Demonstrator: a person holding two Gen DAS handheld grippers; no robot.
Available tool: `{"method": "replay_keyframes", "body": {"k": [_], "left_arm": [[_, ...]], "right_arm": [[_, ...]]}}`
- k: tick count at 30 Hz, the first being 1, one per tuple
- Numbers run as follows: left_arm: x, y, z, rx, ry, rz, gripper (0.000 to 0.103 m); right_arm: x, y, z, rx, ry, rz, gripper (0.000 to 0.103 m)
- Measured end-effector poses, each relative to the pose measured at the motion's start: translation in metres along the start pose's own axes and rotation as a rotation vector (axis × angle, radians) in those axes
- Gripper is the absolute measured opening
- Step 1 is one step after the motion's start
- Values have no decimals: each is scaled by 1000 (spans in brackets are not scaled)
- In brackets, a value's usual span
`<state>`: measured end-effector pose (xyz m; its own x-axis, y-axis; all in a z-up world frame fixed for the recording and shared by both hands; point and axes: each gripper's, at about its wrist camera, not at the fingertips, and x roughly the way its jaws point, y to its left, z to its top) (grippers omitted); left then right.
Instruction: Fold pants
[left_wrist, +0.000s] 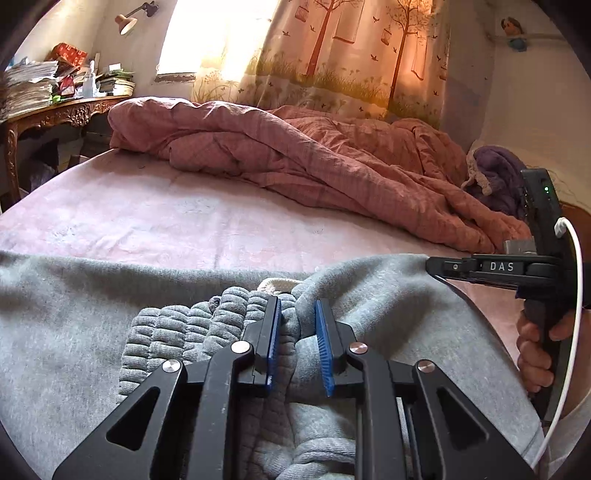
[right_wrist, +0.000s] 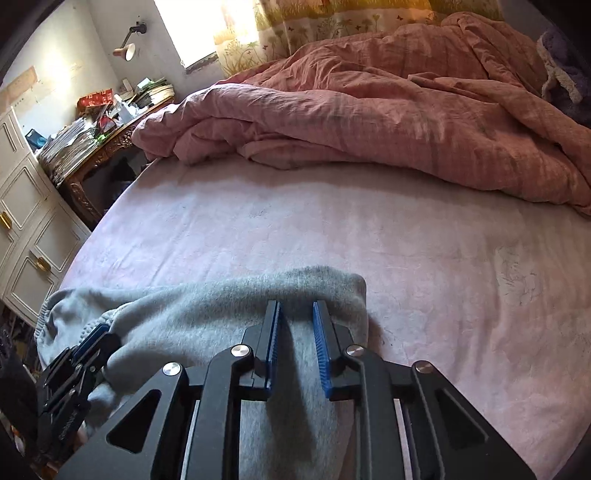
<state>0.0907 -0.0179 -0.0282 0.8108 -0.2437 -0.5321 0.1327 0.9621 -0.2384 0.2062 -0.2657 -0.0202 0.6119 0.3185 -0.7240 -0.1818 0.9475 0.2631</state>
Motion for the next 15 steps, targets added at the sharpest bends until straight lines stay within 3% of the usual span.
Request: {"method": "replay_keyframes", "body": {"k": [2,3,4,6,8,11,13,15], "left_arm": [[-2,-1,-1,6,-11,-2,19],[-2,-3,-1,12,-14,2,19],[-2,-4,-1,17,-14,6,19],[-2,-2,-1,16,-13,0,19],[-2,0,0,6,-10,-9,19],[-2,-2,-1,11,-13,-3,19],[-1,-4,0,18,-11,7,19],[-1,-5,-1,21,-10,12,19]], "right_arm": [[-10,-6,5,37,-49,11,21],[-16,-12,7,68,-78,5,28],[-19,-20,8,103,-103,-18,52],[-22,-39,9,160,-121,-25,73],[-13,-51,9,174,-37,64,73],[14,-64,5,220,113,300,73],[29,-68,1,261,140,295,73],[35,-69,-1,262,111,295,72]]}}
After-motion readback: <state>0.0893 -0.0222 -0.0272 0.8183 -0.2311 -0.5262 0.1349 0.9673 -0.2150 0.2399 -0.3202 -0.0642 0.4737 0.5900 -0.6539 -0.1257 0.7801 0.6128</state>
